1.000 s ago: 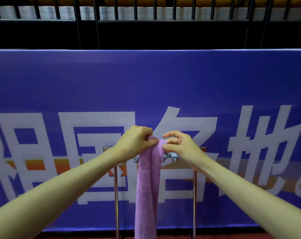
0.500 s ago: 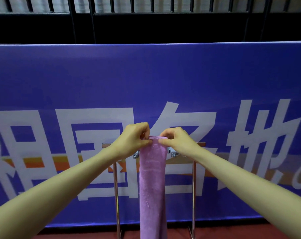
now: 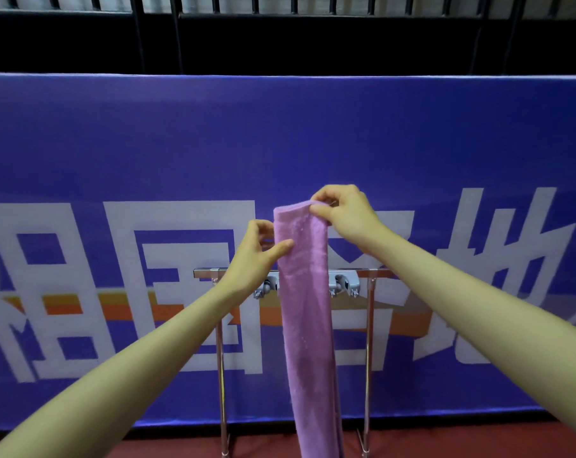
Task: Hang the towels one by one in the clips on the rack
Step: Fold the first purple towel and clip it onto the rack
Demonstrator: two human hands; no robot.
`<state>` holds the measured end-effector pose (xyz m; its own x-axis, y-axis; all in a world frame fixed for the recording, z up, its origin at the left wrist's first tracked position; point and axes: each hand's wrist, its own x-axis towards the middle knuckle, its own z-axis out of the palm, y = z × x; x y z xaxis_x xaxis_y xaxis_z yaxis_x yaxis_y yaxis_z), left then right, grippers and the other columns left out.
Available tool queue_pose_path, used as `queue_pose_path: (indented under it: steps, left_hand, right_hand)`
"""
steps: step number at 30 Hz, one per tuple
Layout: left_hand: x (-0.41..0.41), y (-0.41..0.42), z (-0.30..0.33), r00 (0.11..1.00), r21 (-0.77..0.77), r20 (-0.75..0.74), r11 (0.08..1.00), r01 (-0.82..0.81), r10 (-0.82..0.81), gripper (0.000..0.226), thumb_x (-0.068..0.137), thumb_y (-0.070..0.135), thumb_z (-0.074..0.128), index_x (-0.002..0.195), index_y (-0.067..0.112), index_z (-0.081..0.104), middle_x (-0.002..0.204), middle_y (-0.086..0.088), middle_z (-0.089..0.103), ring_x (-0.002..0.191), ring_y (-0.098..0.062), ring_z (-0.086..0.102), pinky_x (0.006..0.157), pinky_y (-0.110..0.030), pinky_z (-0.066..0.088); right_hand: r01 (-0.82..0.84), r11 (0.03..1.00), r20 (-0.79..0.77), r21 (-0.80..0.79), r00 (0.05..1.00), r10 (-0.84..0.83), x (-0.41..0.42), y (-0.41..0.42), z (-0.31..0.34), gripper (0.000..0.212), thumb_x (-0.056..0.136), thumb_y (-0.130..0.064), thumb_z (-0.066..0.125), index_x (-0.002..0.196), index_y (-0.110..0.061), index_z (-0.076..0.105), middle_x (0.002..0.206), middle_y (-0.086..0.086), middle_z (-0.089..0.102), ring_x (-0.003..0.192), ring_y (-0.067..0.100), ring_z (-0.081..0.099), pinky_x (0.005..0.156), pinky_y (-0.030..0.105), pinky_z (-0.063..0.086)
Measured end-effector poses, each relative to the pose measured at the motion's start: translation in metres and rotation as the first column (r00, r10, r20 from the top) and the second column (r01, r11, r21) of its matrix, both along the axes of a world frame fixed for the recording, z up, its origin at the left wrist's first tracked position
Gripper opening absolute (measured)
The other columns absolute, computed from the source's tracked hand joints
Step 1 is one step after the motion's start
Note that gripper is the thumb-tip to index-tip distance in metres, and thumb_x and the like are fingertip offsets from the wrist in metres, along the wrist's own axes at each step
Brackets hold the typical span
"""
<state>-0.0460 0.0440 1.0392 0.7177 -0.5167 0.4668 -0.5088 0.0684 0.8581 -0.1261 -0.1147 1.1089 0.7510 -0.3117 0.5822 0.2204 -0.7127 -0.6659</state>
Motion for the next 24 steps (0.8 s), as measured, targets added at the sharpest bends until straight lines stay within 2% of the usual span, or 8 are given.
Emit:
queue_pose_path:
  steps: [2, 5, 8, 12, 14, 17, 21, 24]
  left_hand:
    - [0.000, -0.006, -0.007, 0.998, 0.000, -0.057, 0.999, 0.040, -0.040, 0.026, 0.090, 0.028, 0.061, 0.112, 0.022, 0.050, 0.113, 0.000, 0.063, 0.103, -0.014, 0.063, 0.085, -0.028, 0.054]
    - [-0.001, -0.014, -0.015, 0.995, 0.026, -0.062, 0.997, 0.077, -0.075, 0.024, 0.093, 0.024, 0.056, 0.116, 0.018, 0.057, 0.111, 0.000, 0.067, 0.100, -0.013, 0.065, 0.083, -0.024, 0.054]
    - [-0.003, -0.019, -0.022, 0.993, 0.048, -0.086, 0.995, 0.083, -0.079, 0.018, 0.094, 0.021, 0.054, 0.110, 0.018, 0.061, 0.103, 0.002, 0.068, 0.091, -0.009, 0.066, 0.068, -0.014, 0.053]
    - [0.002, -0.021, -0.039, 0.986, 0.146, -0.142, 0.984, 0.102, -0.081, 0.010, 0.094, 0.021, 0.055, 0.100, 0.023, 0.062, 0.092, 0.008, 0.069, 0.080, -0.003, 0.066, 0.059, -0.012, 0.051]
    - [0.010, -0.019, -0.049, 0.978, 0.228, -0.189, 0.965, 0.132, -0.089, 0.010, 0.093, 0.024, 0.055, 0.099, 0.026, 0.063, 0.095, 0.007, 0.070, 0.083, -0.005, 0.067, 0.066, -0.016, 0.054]
    - [0.021, -0.013, -0.059, 0.963, 0.322, -0.257, 0.931, 0.170, -0.087, 0.020, 0.094, 0.028, 0.053, 0.104, 0.016, 0.065, 0.101, -0.002, 0.071, 0.094, -0.016, 0.068, 0.088, -0.032, 0.055]
    - [0.031, -0.001, -0.055, 0.970, 0.282, -0.244, 0.957, 0.061, 0.010, 0.020, 0.098, 0.025, 0.045, 0.100, 0.017, 0.064, 0.103, -0.005, 0.069, 0.099, -0.021, 0.065, 0.085, -0.030, 0.053]
    - [0.044, 0.009, -0.040, 0.978, 0.230, -0.192, 0.973, -0.035, 0.081, 0.023, 0.099, 0.027, 0.043, 0.103, 0.023, 0.065, 0.109, -0.009, 0.068, 0.099, -0.026, 0.063, 0.092, -0.036, 0.049]
  right_hand:
    - [-0.003, 1.000, 0.036, 0.016, 0.999, 0.003, 0.004, -0.002, 0.015, 0.010, 0.082, -0.009, 0.063, 0.080, -0.017, 0.069, 0.074, 0.001, 0.067, 0.075, 0.017, 0.061, 0.078, 0.048, 0.056]
    - [-0.007, 0.999, 0.060, 0.041, 0.998, 0.005, 0.008, -0.002, 0.042, 0.009, 0.082, -0.008, 0.061, 0.083, -0.011, 0.070, 0.079, 0.007, 0.069, 0.077, 0.019, 0.062, 0.078, 0.051, 0.056]
    - [-0.003, 0.997, 0.079, 0.071, 0.997, -0.002, 0.009, -0.001, 0.063, 0.011, 0.084, -0.006, 0.059, 0.081, -0.011, 0.068, 0.078, 0.008, 0.066, 0.076, 0.019, 0.062, 0.076, 0.049, 0.058]
    - [0.055, 0.990, 0.124, 0.127, 0.990, -0.070, 0.014, -0.003, 0.081, 0.013, 0.085, -0.005, 0.057, 0.079, -0.010, 0.067, 0.081, 0.007, 0.067, 0.078, 0.020, 0.064, 0.072, 0.038, 0.060]
    - [0.084, 0.983, 0.147, 0.161, 0.983, -0.108, 0.018, -0.007, 0.088, 0.015, 0.085, -0.004, 0.057, 0.077, -0.011, 0.067, 0.080, 0.007, 0.067, 0.079, 0.022, 0.067, 0.073, 0.041, 0.060]
    - [0.108, 0.965, 0.168, 0.237, 0.974, -0.151, 0.023, -0.015, 0.095, 0.021, 0.084, -0.003, 0.056, 0.068, -0.014, 0.064, 0.078, 0.009, 0.067, 0.075, 0.022, 0.066, 0.072, 0.046, 0.060]
    - [0.168, 0.938, 0.171, 0.303, 0.959, -0.227, 0.024, -0.032, 0.088, 0.024, 0.082, -0.004, 0.057, 0.062, -0.017, 0.061, 0.078, 0.009, 0.066, 0.077, 0.025, 0.065, 0.072, 0.051, 0.058]
    - [0.236, 0.919, 0.139, 0.317, 0.946, -0.291, 0.023, -0.053, 0.076, 0.021, 0.079, -0.006, 0.055, 0.061, -0.015, 0.062, 0.079, 0.009, 0.066, 0.078, 0.026, 0.064, 0.073, 0.053, 0.057]
